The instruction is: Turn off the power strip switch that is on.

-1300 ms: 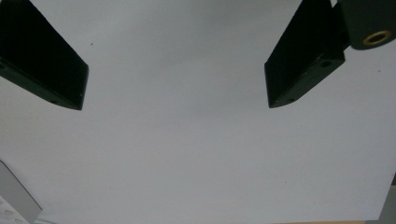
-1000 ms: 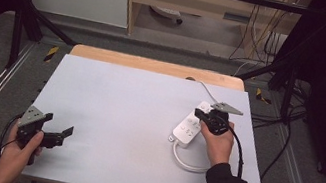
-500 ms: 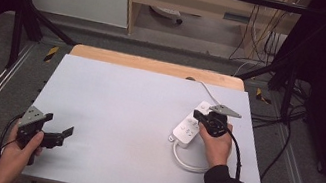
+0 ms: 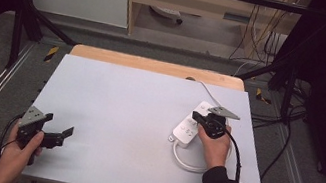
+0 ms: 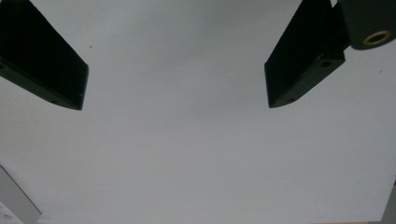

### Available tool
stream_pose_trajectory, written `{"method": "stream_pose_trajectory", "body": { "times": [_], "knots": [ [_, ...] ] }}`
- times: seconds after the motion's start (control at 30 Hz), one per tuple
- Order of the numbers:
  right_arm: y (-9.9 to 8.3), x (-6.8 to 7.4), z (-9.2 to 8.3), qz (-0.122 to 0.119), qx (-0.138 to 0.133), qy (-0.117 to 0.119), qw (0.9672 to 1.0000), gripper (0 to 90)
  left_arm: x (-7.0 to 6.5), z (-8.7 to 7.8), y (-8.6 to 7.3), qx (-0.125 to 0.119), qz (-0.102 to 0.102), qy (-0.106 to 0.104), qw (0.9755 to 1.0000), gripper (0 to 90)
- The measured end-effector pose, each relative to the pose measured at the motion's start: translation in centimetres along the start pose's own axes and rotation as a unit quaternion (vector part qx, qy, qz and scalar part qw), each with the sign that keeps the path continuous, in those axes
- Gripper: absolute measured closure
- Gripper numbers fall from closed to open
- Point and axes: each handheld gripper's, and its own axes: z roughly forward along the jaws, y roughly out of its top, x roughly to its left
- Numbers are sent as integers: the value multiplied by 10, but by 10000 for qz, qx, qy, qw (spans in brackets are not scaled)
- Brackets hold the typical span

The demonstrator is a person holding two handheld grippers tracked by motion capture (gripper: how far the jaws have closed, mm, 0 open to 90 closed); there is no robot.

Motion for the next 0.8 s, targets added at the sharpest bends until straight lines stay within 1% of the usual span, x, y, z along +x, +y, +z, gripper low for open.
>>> {"method": "stream_pose_trajectory", "body": {
  "times": [0.2,0.4,0.7,0.8],
  "knots": [
    [-3,1,2,-41,40,-24,10000,900,0,0,0,12,15,3,10000,60],
    [-7,-1,2,9,69,-23,10000,900,0,0,0,24,26,-1,10000,60],
    [-10,-3,3,3,60,-70,10000,900,0,1,0,26,34,12,10000,60],
    [-12,-2,3,15,102,-62,9999,900,0,0,0,25,23,17,10000,60]
  ]
}}
